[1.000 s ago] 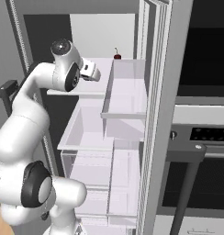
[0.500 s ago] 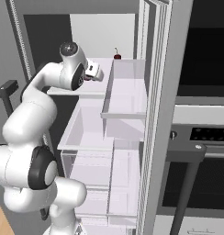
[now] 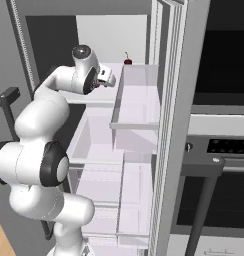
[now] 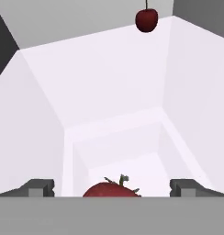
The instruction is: Take the strawberry from the fridge and place it on top of the pancake, located on the dining counter.
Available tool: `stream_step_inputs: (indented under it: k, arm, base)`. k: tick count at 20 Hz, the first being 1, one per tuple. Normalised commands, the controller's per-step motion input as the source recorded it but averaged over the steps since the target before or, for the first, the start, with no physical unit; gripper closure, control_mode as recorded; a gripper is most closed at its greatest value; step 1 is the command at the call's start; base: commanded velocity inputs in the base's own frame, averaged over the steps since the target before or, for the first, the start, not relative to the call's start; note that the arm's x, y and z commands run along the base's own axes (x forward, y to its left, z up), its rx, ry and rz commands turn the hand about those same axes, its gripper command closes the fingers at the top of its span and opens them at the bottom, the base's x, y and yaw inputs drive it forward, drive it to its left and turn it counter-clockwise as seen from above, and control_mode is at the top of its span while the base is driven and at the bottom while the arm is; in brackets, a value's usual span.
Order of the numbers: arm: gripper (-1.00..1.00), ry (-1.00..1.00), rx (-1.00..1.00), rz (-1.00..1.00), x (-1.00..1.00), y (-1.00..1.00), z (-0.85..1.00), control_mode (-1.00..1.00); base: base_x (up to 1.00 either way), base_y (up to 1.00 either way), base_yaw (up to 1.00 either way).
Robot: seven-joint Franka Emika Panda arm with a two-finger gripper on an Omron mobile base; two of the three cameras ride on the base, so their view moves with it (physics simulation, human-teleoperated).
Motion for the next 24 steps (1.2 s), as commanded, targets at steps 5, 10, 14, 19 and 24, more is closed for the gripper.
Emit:
stream_step_inputs:
  k: [5,10,14,19,24]
  arm:
    - [-1.00,0.01,0.00,0.03,0.06,0.00,-0.19,-1.00]
    - [1.00,0.03,0.00,0.02,0.06,0.00,-0.25,-1.00]
    - [1.00,0.00,0.00,0.00,0.00,0.00,-0.24,-1.00]
    - [1.00,-0.03,0.00,0.00,-0.21,0.00,-0.06,-1.00]
    - [1.00,-0.16,0.00,0.00,-0.87,0.00,0.26,-1.00]
  base:
    - [0.00,0.00,0.00]
    - [0.00,0.00,0.00]
    - [0.00,0.00,0.00]
    - [0.00,0.00,0.00]
    - [0.00,0.00,0.00]
